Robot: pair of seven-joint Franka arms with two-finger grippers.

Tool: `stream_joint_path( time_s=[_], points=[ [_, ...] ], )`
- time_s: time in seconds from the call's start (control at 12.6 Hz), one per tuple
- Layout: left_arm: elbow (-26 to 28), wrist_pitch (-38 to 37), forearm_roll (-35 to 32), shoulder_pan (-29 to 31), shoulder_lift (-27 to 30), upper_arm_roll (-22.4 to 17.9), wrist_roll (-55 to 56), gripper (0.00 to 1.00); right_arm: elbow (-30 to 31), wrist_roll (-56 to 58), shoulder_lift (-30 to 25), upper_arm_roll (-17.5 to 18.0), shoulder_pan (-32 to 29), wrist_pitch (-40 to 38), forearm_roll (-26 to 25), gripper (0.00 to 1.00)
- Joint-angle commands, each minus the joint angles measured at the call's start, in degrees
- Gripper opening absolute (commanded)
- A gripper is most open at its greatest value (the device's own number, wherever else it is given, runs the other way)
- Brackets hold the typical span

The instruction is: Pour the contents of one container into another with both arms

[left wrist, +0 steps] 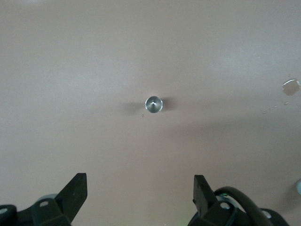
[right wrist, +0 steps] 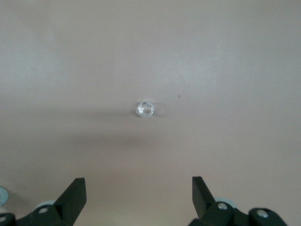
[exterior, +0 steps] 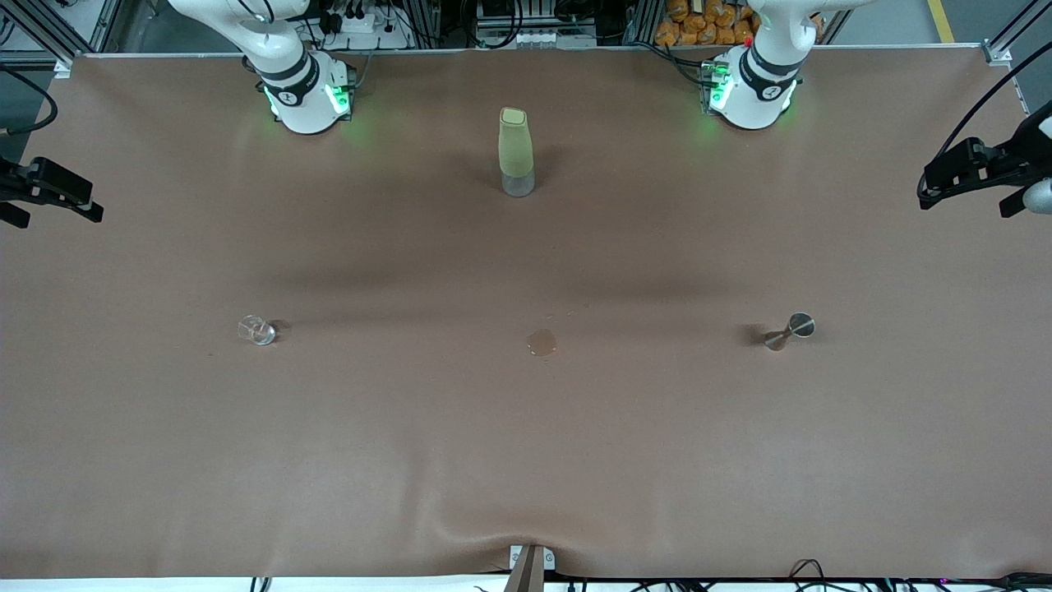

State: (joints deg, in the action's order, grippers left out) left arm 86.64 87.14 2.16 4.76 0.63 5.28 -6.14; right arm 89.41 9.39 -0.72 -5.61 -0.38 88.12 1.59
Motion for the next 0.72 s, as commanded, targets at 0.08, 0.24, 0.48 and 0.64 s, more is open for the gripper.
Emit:
stream_joint_path(
  time_s=[0.08, 0.24, 0.48, 0.64],
  points=[
    [2.82, 1.81, 8.01, 6.56, 0.87, -0.01, -11.57, 1.0, -0.64, -0.87, 0.37, -0.01, 0.02, -0.32, -1.15, 1.0],
    [6.5, 2.68, 12.58, 9.9, 1.22, -0.01, -18.7, 1.0, -0.55, -0.17, 0.28, -0.01, -0.06, -0.49, -1.06, 1.0],
    [12.74, 7.41, 16.46, 13.86, 1.39, -0.01, -27.3, 1.0, -0.46, 8.06, 0.28, -0.19, -2.34, -0.58, -1.15, 1.0],
    [17.92, 11.81, 21.8, 17.11, 0.78, -0.01, -36.79, 1.0, 0.15, 19.89, 0.2, -0.28, -5.32, -0.75, -1.24, 1.0]
  ],
)
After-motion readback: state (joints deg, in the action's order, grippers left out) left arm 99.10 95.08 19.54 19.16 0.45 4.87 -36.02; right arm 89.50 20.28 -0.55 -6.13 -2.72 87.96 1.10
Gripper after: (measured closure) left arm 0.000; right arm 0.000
